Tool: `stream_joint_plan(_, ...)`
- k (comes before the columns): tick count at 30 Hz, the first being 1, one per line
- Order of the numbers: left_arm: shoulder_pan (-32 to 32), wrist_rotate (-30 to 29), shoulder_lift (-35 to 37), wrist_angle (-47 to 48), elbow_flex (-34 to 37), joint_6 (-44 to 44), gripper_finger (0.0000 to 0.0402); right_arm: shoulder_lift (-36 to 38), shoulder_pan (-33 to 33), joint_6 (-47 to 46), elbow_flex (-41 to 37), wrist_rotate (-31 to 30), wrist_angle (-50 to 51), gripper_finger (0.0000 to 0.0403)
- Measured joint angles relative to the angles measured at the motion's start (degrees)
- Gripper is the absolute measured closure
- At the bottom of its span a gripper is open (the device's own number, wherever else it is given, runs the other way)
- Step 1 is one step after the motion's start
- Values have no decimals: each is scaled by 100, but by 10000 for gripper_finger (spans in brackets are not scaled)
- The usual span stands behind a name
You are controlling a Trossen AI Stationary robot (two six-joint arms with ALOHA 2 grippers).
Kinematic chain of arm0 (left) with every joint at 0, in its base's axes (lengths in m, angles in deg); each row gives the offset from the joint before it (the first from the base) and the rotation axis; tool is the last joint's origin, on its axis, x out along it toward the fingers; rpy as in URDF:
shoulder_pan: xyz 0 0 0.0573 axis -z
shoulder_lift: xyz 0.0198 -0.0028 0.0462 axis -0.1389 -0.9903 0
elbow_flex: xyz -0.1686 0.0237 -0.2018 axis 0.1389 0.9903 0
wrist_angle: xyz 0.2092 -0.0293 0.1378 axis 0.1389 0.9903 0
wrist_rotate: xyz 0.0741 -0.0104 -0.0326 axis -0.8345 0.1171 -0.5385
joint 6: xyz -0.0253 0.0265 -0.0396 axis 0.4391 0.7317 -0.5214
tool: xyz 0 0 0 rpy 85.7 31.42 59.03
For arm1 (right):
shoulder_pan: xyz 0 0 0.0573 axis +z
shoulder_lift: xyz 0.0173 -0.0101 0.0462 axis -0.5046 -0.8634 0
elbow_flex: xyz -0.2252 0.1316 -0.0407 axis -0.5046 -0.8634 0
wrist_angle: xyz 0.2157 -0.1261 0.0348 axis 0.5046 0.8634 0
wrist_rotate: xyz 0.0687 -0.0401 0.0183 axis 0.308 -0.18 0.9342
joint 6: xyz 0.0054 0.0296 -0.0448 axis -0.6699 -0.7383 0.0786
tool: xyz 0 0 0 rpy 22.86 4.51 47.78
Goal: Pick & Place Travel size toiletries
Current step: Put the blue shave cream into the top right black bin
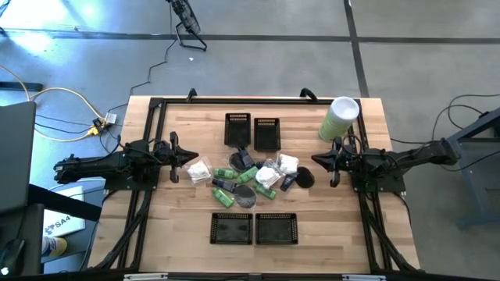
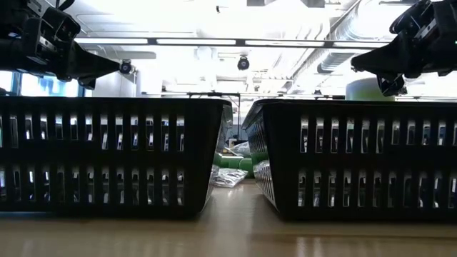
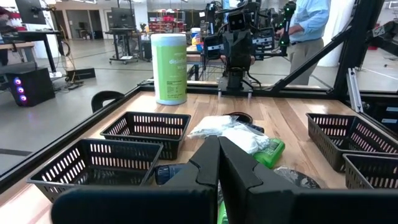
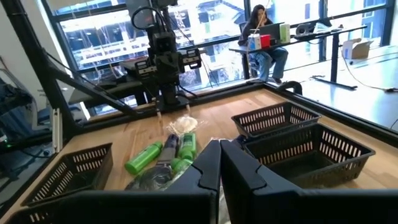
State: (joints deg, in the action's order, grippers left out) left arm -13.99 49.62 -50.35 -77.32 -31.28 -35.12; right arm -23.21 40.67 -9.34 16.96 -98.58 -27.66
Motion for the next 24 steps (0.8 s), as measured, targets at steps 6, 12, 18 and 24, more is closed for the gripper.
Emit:
stream_joint_plan(6,0,0,2,0,0,2,402,-486,-2,105,151,-175,-275,400)
stream_joint_plan(12,0,0,0,0,0,0,402,-862,-2,505,386,-235,-293,400)
stream_joint_plan(18,0,0,0,0,0,0,402,-966,-4,752,417,-714,-900,400)
stream_joint_plan(24,0,28,-1,2,0,-13,402,-1125,-117,908,426,-763,-948,401)
